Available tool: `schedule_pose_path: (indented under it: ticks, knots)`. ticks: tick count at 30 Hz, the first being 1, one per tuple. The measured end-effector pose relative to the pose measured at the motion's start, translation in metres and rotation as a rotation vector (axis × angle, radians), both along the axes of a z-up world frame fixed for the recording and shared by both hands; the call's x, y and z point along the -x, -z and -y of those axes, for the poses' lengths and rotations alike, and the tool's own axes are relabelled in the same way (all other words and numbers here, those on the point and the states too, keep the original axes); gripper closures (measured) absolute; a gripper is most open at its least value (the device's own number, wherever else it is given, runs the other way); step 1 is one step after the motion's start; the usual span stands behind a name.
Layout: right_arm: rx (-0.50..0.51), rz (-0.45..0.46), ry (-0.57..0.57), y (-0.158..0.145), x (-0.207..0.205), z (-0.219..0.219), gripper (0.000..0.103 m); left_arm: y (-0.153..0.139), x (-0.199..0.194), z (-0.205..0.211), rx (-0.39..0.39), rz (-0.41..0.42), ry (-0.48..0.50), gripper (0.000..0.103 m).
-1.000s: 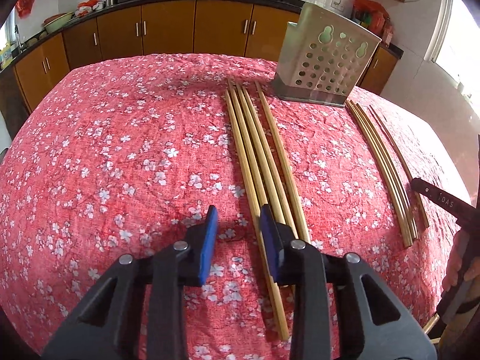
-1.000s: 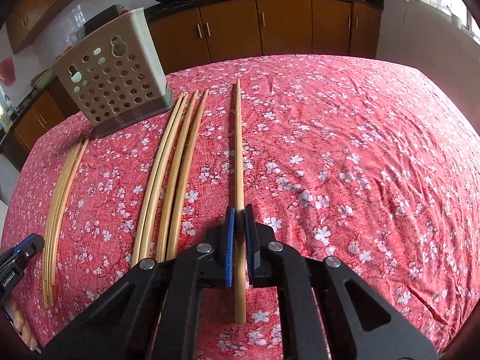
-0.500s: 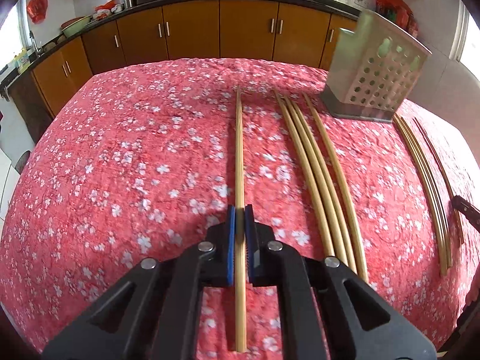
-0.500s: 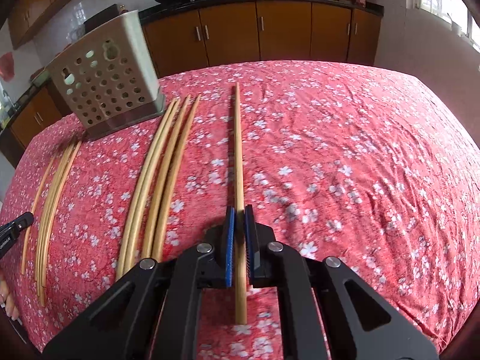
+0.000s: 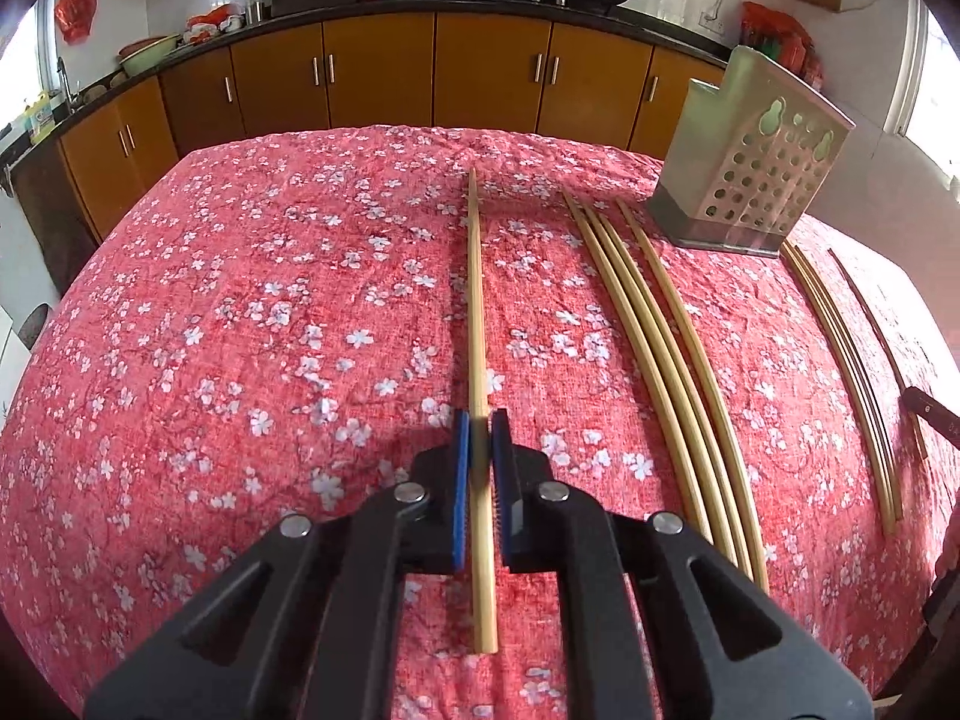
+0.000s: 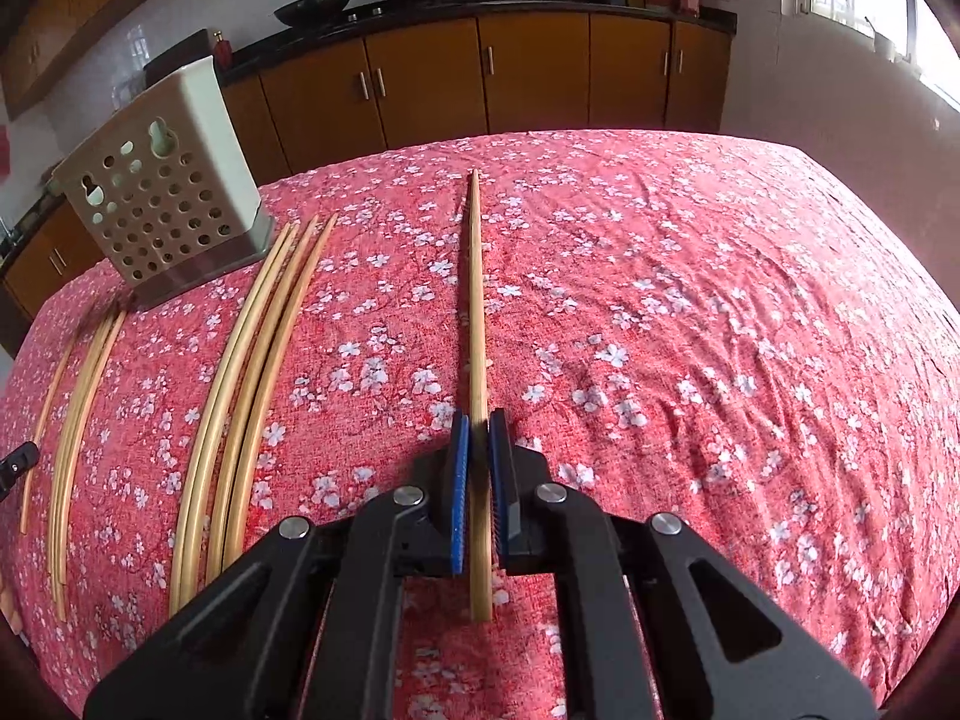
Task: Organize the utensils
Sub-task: 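Grasp a bamboo chopstick with the left tool while the right tool holds its chopstick, then lift both held chopsticks upright over the perforated utensil holder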
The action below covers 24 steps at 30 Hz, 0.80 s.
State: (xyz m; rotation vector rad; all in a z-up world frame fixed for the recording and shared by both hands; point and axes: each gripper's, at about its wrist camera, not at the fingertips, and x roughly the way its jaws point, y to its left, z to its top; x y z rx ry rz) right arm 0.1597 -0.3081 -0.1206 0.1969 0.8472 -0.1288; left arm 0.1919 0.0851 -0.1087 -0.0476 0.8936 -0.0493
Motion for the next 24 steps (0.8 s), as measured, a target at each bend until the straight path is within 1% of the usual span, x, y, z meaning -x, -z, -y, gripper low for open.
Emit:
schedule_pose_path:
  ticks: [9,12,16,21,22,24]
  knots:
    - [0.015,-0.001,0.0,-0.003,0.011,0.002,0.095,-0.002,0.002,-0.001,0.019,-0.001,-0.002,0.093]
    - [0.033,-0.005,-0.002,-0.003,0.009,-0.002,0.095,-0.003,0.005,0.001,-0.012,-0.002,0.001,0.093]
    - [0.021,-0.003,-0.005,-0.003,0.011,-0.002,0.095,-0.004,0.012,0.002,-0.045,-0.003,0.006,0.093]
    - [0.033,-0.006,-0.023,-0.004,0.012,-0.001,0.096,-0.003,0.013,0.006,-0.079,-0.002,0.007,0.095]
    - [0.028,-0.002,-0.022,-0.007,0.014,0.0,0.096,-0.004,0.012,0.006,-0.083,-0.007,0.012,0.095]
    - [0.022,0.041,-0.016,-0.019,0.019,0.004,0.096,-0.007,0.011,0.006,-0.071,-0.016,0.02,0.095]
